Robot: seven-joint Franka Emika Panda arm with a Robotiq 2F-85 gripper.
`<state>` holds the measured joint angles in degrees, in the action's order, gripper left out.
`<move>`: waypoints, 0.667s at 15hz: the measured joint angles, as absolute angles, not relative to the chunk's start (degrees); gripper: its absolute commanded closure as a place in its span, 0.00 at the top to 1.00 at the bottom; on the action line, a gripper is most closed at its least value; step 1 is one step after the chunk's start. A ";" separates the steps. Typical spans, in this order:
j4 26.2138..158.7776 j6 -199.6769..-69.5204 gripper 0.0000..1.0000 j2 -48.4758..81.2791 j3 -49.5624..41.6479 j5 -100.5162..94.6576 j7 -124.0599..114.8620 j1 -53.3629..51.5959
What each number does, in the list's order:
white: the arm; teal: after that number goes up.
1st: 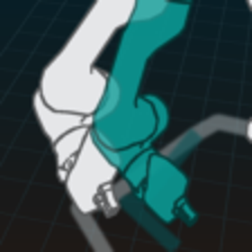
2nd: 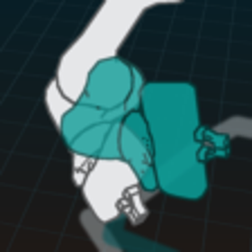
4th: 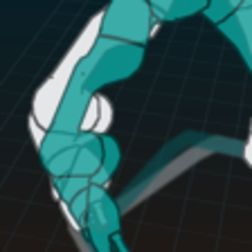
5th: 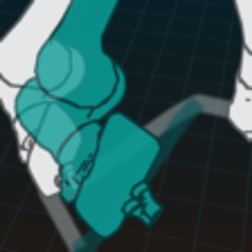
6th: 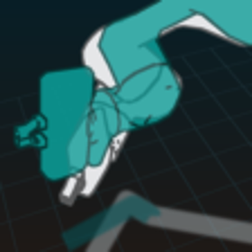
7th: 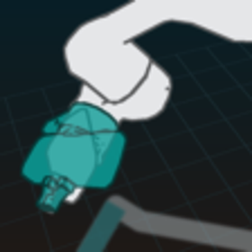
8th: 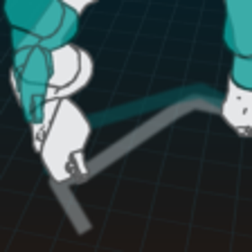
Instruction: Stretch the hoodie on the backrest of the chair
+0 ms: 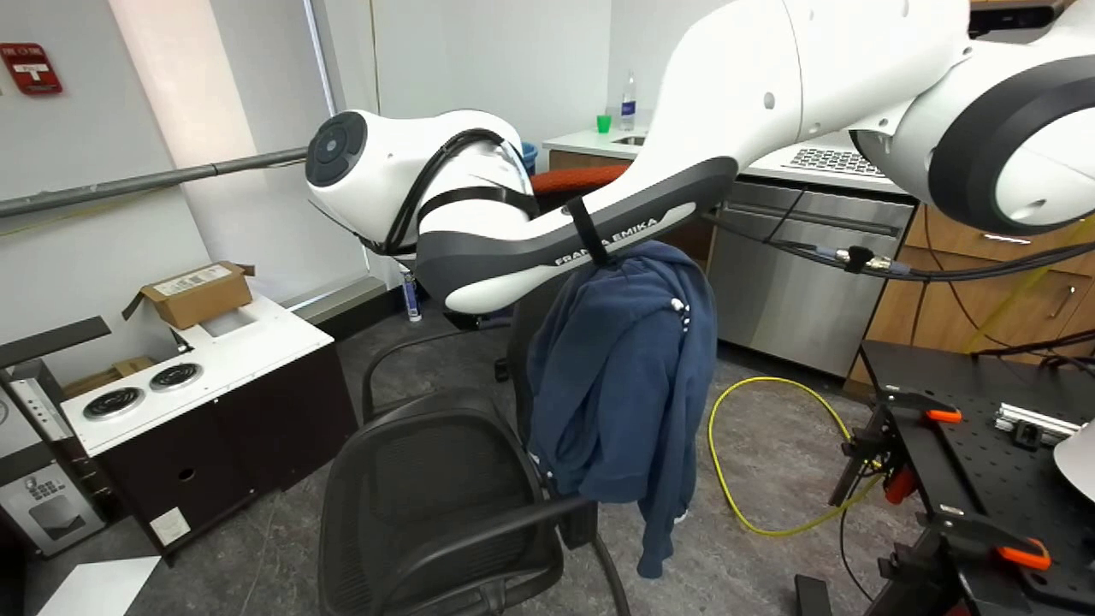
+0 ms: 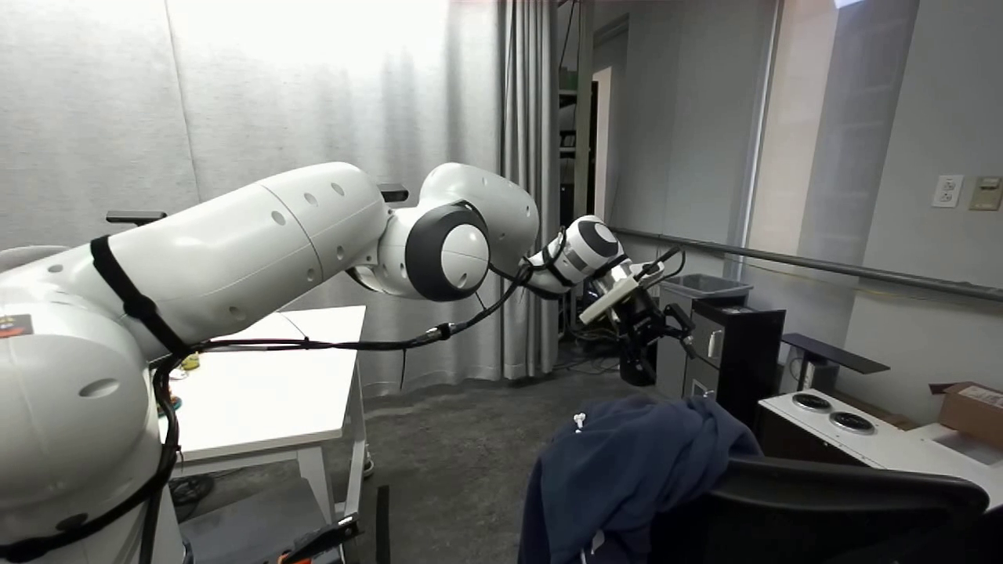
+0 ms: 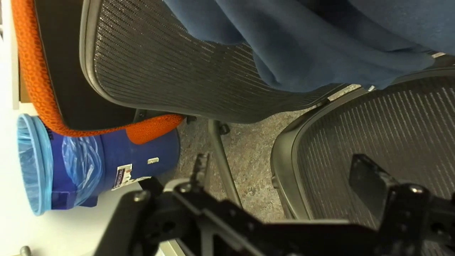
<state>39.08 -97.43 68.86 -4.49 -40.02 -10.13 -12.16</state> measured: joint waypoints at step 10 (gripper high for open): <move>51.62 -93.47 1.00 55.39 -2.75 -39.98 -27.72 -13.41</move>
<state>51.62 -93.47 55.39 -2.75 -39.98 -27.72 -13.41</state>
